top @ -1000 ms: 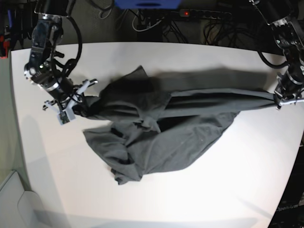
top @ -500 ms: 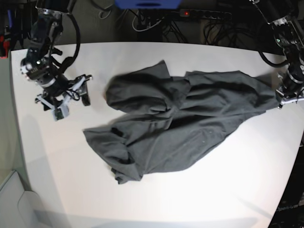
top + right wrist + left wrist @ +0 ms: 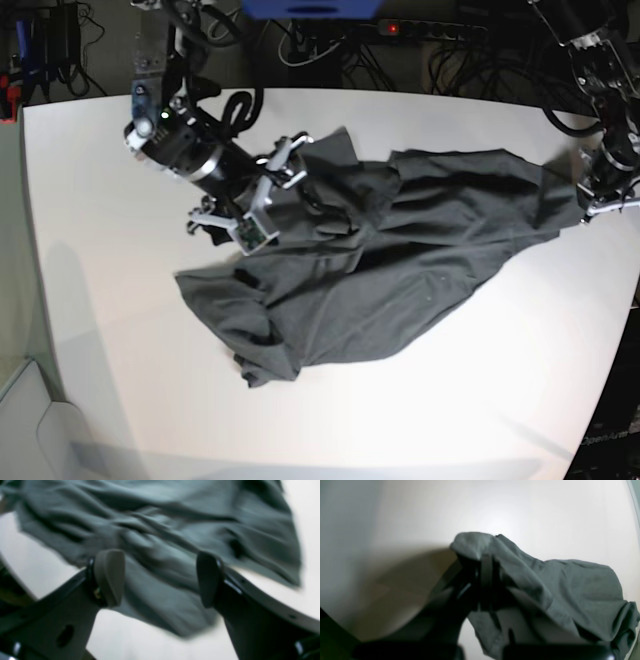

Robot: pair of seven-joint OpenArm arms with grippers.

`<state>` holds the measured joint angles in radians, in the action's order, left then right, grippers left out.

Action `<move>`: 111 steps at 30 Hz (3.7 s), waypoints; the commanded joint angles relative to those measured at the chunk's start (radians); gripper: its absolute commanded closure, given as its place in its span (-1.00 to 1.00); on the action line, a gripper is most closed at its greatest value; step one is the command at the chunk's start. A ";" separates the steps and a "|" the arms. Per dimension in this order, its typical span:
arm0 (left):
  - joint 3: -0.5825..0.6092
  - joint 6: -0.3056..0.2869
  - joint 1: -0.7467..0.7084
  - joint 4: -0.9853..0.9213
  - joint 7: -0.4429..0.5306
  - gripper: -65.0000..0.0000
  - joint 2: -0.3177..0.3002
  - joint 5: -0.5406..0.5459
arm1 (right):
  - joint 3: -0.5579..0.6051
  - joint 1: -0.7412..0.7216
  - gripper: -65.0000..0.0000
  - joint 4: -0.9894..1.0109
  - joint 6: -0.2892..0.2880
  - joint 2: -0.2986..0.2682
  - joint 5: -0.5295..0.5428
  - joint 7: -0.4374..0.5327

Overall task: Layout the t-shirt on the table in an organized manner, then fold the t-shirt properly
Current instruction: 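Regrasp the shirt fabric with the right gripper and pull it outward, then grasp the bunched shirt fabric with the right gripper and pull it outward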

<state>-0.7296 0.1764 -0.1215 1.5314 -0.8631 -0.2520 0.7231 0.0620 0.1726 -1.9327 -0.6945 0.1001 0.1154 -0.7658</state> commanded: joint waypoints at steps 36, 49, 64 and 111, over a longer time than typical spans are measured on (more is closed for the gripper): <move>-0.003 -0.004 0.006 0.021 0.008 0.98 0.003 0.008 | 0.161 -0.157 -0.39 0.425 -0.004 0.007 0.022 0.207; -0.005 -0.004 0.012 0.017 0.008 0.98 0.003 0.008 | 0.163 -0.183 0.74 0.436 -0.004 0.008 0.023 0.269; -0.008 -0.004 0.013 0.011 0.009 0.98 -0.004 0.000 | 0.069 -0.149 0.88 0.289 -0.004 -0.036 0.023 0.268; -0.008 -0.004 0.004 0.021 0.008 0.98 0.009 0.010 | 0.232 -0.347 -0.02 0.224 -0.004 -0.084 0.019 -0.108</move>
<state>-0.7315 0.1764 -0.1253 1.5314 -0.8642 -0.2310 0.7235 0.2928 -0.1528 -1.6917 -0.6983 0.0116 0.1123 -0.9012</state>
